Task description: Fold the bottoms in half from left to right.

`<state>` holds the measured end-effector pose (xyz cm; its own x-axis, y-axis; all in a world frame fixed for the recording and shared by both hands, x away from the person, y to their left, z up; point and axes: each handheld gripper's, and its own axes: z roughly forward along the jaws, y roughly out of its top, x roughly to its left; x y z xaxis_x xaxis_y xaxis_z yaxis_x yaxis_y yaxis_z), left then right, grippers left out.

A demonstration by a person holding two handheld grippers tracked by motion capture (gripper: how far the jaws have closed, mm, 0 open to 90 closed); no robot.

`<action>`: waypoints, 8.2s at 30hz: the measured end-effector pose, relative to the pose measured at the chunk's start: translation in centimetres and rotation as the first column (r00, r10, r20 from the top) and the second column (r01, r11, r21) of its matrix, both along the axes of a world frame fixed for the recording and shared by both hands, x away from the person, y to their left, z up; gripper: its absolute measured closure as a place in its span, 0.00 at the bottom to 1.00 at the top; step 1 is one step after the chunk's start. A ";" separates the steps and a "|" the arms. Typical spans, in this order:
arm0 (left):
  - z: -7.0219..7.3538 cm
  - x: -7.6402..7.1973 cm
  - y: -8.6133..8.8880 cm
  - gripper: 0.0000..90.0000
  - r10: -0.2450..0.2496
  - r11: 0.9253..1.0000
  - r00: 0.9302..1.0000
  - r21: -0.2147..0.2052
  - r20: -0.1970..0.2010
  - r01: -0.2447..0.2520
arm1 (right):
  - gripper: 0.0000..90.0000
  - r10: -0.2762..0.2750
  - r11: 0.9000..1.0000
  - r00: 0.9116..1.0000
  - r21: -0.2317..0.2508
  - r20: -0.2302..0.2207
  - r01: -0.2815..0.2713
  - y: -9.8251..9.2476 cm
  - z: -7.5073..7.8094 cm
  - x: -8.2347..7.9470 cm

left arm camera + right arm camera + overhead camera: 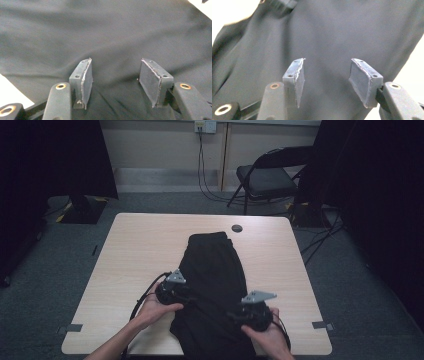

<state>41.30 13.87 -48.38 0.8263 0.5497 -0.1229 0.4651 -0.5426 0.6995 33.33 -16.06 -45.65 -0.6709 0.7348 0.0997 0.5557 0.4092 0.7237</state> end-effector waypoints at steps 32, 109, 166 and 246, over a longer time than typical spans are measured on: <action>0.2 -1.1 -0.5 0.59 -0.029 0.999 0.999 0.033 0.032 0.028 | 0.63 0.206 0.972 0.979 -0.115 0.008 -0.204 5.1 -3.0 -1.8; -0.3 1.3 5.1 0.70 0.188 0.982 0.981 0.003 -0.038 -0.188 | 0.83 -0.011 1.000 1.000 0.008 0.010 0.011 6.3 -3.6 9.9; 11.0 -7.6 3.7 0.86 0.008 0.946 0.991 -0.321 0.131 0.035 | 0.86 0.087 0.957 0.981 0.258 0.176 -0.131 -0.3 11.9 1.3; 3.1 -5.0 3.4 0.60 -0.025 0.983 1.000 -0.180 0.006 0.025 | 0.48 0.084 0.994 0.994 0.076 -0.075 -0.078 1.8 0.2 0.9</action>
